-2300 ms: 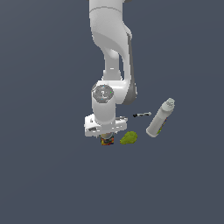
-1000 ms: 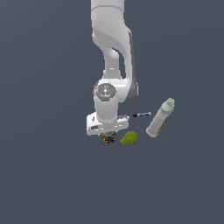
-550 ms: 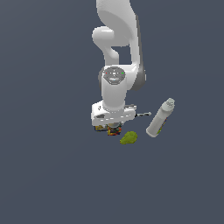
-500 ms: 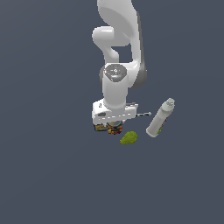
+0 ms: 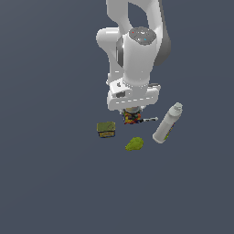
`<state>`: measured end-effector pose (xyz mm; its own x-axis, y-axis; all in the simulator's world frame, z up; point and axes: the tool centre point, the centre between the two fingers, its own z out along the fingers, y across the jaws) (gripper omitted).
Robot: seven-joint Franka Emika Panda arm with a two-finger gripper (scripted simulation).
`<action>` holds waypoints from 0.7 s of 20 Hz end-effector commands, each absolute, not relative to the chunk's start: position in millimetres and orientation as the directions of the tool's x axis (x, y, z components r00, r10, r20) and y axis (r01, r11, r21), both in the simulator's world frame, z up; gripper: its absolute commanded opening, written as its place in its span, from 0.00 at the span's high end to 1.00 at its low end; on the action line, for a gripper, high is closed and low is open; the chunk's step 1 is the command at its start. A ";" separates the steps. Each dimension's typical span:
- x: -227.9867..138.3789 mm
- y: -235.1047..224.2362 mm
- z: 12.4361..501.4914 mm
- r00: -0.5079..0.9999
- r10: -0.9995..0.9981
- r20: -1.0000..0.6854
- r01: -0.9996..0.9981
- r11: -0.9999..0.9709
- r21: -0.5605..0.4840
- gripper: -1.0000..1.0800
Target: Pick up a designated object from a clutter of objects.
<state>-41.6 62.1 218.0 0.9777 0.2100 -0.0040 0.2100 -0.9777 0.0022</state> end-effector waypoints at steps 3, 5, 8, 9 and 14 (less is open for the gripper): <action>-58.4 87.2 263.6 0.978 0.210 -0.001 0.210 -0.978 0.003 1.00; -65.3 97.7 282.0 0.978 0.210 -0.001 0.210 -0.978 0.003 1.00; -74.8 112.7 307.7 0.978 0.210 -0.001 0.210 -0.978 0.003 1.00; -77.6 117.2 315.7 0.978 0.211 -0.001 0.211 -0.978 0.003 1.00; -89.1 136.6 349.4 0.978 0.211 0.000 0.211 -0.978 0.002 1.00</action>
